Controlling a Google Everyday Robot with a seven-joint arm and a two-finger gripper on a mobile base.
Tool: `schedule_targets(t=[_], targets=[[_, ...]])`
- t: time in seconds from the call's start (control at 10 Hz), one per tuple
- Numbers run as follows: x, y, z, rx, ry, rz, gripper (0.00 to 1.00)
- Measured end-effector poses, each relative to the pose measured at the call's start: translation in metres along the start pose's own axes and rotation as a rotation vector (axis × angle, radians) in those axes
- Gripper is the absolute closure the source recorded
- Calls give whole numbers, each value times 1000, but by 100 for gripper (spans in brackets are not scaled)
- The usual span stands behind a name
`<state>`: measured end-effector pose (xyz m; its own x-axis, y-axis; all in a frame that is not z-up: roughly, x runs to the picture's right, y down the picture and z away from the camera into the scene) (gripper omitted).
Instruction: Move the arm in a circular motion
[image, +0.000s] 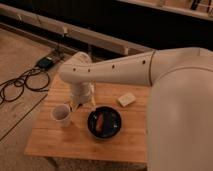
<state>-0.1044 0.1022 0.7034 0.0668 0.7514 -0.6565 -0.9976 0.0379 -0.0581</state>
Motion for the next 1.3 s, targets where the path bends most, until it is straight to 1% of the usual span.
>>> schedule_targets(t=[0.4,0.5,0.6,0.7,0.8,1.0,1.1,1.2,1.3], targets=[[0,0,0,1,1,1,35],[2,-4,-1,2,5,11,35],[9,-23,-4,12,14,62,35],[17,-50,-9,24,19,133,35],[23,-72,-13,35,21,184,35],[30,-114,-24,54,11,271,35],[29,-139,-29,66,7,316,35],[25,-157,-32,72,5,342,35],[13,-183,-34,84,2,371,35]])
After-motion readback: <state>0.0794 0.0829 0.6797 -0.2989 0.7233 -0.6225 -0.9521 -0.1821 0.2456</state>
